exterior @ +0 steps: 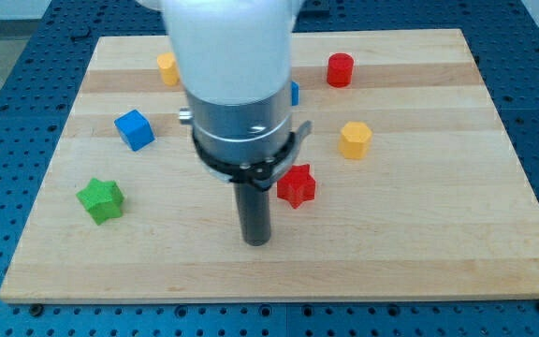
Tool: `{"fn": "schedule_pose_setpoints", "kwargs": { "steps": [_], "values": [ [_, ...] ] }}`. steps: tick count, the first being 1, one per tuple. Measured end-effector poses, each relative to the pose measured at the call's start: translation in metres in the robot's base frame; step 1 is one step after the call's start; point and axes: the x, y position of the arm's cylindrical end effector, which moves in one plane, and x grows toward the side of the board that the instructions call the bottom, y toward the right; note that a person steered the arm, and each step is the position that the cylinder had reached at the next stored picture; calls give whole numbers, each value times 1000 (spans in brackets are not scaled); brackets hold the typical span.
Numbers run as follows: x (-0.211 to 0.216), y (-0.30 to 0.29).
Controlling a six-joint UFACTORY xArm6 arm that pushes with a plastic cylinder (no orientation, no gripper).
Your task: Move red star towards the blue triangle
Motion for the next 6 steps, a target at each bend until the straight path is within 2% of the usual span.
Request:
{"fn": "schedule_pose_setpoints", "kwargs": {
  "steps": [2,4,6],
  "values": [
    [-20,2],
    [-10,32],
    [-39,44]
  ]
}}
